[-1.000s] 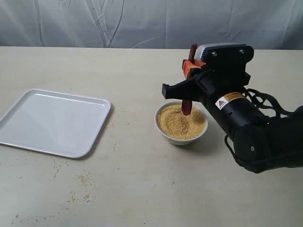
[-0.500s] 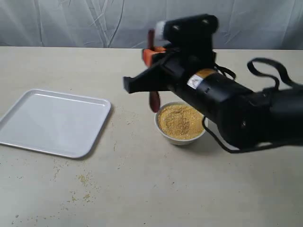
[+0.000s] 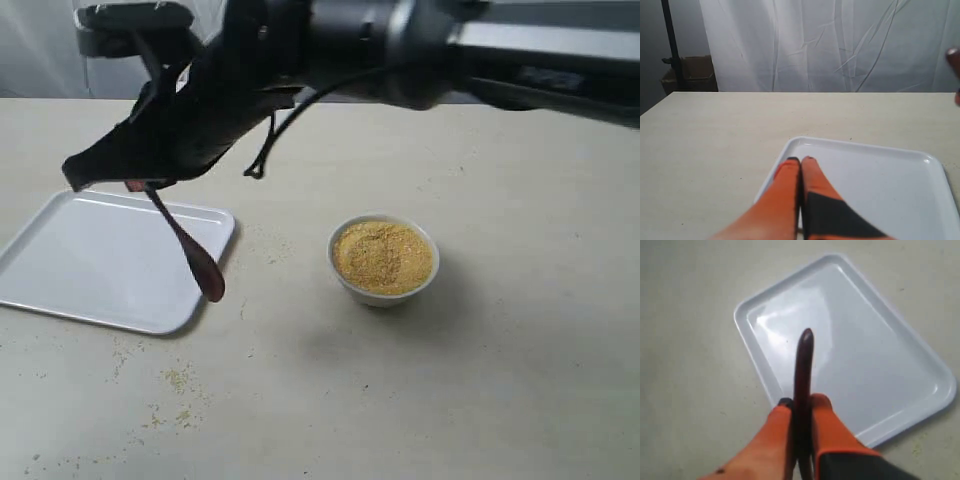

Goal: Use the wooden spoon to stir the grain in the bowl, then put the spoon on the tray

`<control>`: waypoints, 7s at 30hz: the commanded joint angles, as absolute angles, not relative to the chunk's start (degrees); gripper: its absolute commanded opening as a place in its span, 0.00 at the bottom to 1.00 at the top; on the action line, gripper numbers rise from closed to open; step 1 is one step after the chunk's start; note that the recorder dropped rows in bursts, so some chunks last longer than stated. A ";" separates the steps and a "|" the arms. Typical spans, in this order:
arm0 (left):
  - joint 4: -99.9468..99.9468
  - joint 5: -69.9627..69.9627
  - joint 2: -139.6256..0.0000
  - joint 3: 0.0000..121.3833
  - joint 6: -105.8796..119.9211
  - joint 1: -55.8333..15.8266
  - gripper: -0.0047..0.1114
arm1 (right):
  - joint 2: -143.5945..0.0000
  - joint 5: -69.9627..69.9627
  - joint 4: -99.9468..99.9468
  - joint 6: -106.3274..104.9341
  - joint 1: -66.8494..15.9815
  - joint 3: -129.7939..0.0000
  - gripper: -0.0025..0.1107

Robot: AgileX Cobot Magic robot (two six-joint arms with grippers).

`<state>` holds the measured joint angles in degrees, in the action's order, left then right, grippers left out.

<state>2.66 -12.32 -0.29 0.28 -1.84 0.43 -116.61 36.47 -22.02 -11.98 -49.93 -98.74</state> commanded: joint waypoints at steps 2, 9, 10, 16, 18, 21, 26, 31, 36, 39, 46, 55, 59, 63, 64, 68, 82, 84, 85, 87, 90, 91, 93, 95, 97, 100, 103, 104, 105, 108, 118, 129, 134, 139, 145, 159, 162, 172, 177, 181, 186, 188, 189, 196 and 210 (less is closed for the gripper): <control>2.50 -11.78 0.00 0.00 -1.90 0.48 0.04 | -132.61 52.04 -5.79 -5.27 -53.00 -120.16 0.01; 2.51 -11.55 0.00 0.00 -1.90 0.48 0.04 | -146.66 52.53 -5.22 -12.46 -54.27 -135.08 0.01; 2.51 -11.48 0.00 0.00 -1.90 0.48 0.04 | -147.32 51.45 -5.92 -12.46 -54.41 -135.08 0.01; 2.51 -11.48 0.00 0.00 -1.90 0.48 0.04 | -150.03 47.34 -2.88 -12.87 -55.12 -135.08 0.01; 2.51 -11.48 0.00 0.00 -1.90 0.48 0.04 | -150.03 45.84 -2.88 -11.97 -55.12 -135.08 0.01; 2.51 -11.48 0.00 0.00 -1.90 0.48 0.04 | -150.23 44.20 -2.88 -10.53 -55.12 -135.08 0.01; 2.51 -11.48 0.00 0.00 -1.90 0.48 0.04 | -150.23 44.82 -2.88 -10.55 -55.12 -135.08 0.02; 2.51 -11.48 0.00 0.00 -1.90 0.48 0.04 | -150.23 46.40 -1.90 -10.30 -55.12 -135.08 0.16; 2.51 -11.48 0.00 0.00 -1.90 0.48 0.04 | -146.77 49.27 1.21 -9.16 -54.99 -135.08 0.02; 2.51 -11.48 0.00 0.00 -1.90 0.48 0.04 | -143.48 49.36 3.38 -4.40 -54.88 -135.21 0.02; 2.51 -11.48 0.00 0.00 -1.90 0.48 0.04 | -133.98 69.96 5.94 0.49 -53.99 -134.67 0.02; 2.51 -11.48 0.00 0.00 -1.90 0.48 0.04 | -114.95 69.96 4.69 4.69 -51.35 -107.24 0.02; 2.51 -11.48 0.00 0.00 -1.90 0.48 0.04 | -105.43 67.95 4.25 6.50 -44.98 -90.75 0.02; 2.51 -11.48 0.00 0.00 -1.90 0.48 0.04 | -93.54 59.21 4.25 6.64 -37.29 -72.90 0.02; 2.51 -11.48 0.00 0.00 -1.90 0.48 0.04 | -90.32 56.50 4.25 6.64 -34.76 -68.43 0.02; 2.51 -11.48 0.00 0.00 -1.90 0.48 0.04 | -77.60 46.98 7.76 7.66 -24.41 -53.62 0.02; 2.51 -11.48 0.00 0.00 -1.90 0.48 0.04 | -39.02 36.02 38.34 29.48 -14.02 -31.09 0.02; 2.51 -11.48 0.00 0.00 -1.90 0.48 0.04 | -35.82 37.82 40.23 29.48 -14.02 -31.09 0.02; 2.51 -11.48 0.00 0.00 -1.90 0.48 0.04 | -34.69 38.22 40.42 29.48 -14.02 -31.09 0.02; 2.51 -11.48 0.00 0.00 -1.90 0.48 0.04 | -32.28 38.22 40.42 29.48 -14.02 -31.09 0.02; 2.51 -11.48 0.00 0.00 -1.90 0.48 0.04 | -29.93 38.22 40.42 29.48 -14.02 -31.09 0.02; 2.51 -11.48 0.00 0.00 -1.90 0.48 0.04 | -29.42 38.22 40.42 29.48 -14.02 -31.09 0.02; 2.51 -11.48 0.00 0.00 -1.90 0.48 0.04 | -28.83 38.22 40.42 29.48 -14.02 -31.09 0.02; 2.51 -11.48 0.00 0.00 -1.90 0.48 0.04 | -28.64 38.22 40.42 29.48 -14.02 -31.09 0.02; 2.51 -11.48 0.00 0.00 -1.90 0.48 0.04 | -28.64 38.22 40.42 29.48 -14.02 -31.09 0.02; 2.51 -11.48 0.00 0.00 -1.90 0.48 0.04 | -25.62 38.27 39.80 29.48 -14.86 -31.09 0.02; 2.51 -11.48 0.00 0.00 -1.90 0.48 0.04 | -20.74 37.98 39.35 29.48 -14.70 -31.09 0.02; 2.51 -11.48 0.00 0.00 -1.90 0.48 0.04 | -18.64 37.98 39.24 29.48 -14.70 -31.09 0.02; 2.51 -11.48 0.00 0.00 -1.90 0.48 0.04 | -17.23 37.98 39.24 29.48 -14.70 -31.09 0.02; 2.51 -11.48 0.00 0.00 -1.90 0.48 0.04 | -12.23 37.86 39.24 29.48 -14.70 -31.09 0.02; 2.51 -11.48 0.00 0.00 -1.90 0.48 0.04 | -2.65 37.86 39.24 29.48 -14.70 -31.09 0.02; 2.64 -11.49 0.00 0.00 -1.90 0.48 0.04 | 0.00 35.90 25.87 29.48 -14.70 -24.72 0.02; 2.64 -11.49 0.00 0.00 -1.90 0.48 0.04 | 0.00 32.17 22.73 24.31 -14.70 -19.08 0.02; 2.64 -11.49 0.00 0.00 -1.90 0.48 0.04 | 0.00 30.86 23.06 14.47 -14.70 -17.04 0.02; 2.64 -11.49 0.00 0.00 -1.90 0.48 0.04 | 0.00 28.06 22.86 13.51 -14.70 -13.97 0.02; 2.64 -11.49 0.00 0.00 -1.90 0.48 0.04 | 0.00 25.11 23.09 3.90 -14.70 -6.97 0.02; 2.64 -11.49 0.00 0.00 -1.90 0.48 0.04 | 0.00 25.12 22.83 3.90 -14.70 -4.78 0.02; 2.64 -11.49 0.00 0.00 -1.90 0.48 0.04 | 0.00 20.40 4.38 3.50 -14.70 0.00 0.02; 2.64 -11.49 0.00 0.00 -1.90 0.48 0.04 | 0.00 20.40 -1.50 3.50 -14.70 0.00 0.02; 2.64 -11.49 0.00 0.00 -1.90 0.48 0.04 | 0.00 20.40 -1.65 3.50 -14.70 0.00 0.02; 2.64 -11.49 0.00 0.00 -1.90 0.48 0.04 | 0.00 20.53 -1.91 3.50 -11.24 0.00 0.02; 2.64 -11.49 0.00 0.00 -1.90 0.48 0.04 | 0.00 20.53 -1.91 3.50 -8.21 0.00 0.02; 2.64 -11.49 0.00 0.00 -1.90 0.48 0.04 | 0.00 20.53 -1.91 3.50 -6.68 0.00 0.02; 2.64 -11.49 0.00 0.00 -1.90 0.48 0.04 | 0.00 20.53 -2.00 3.50 -2.66 0.00 0.02; 2.64 -11.49 0.00 0.00 -1.90 0.48 0.04 | 0.00 20.53 -2.02 3.39 -2.67 0.00 0.02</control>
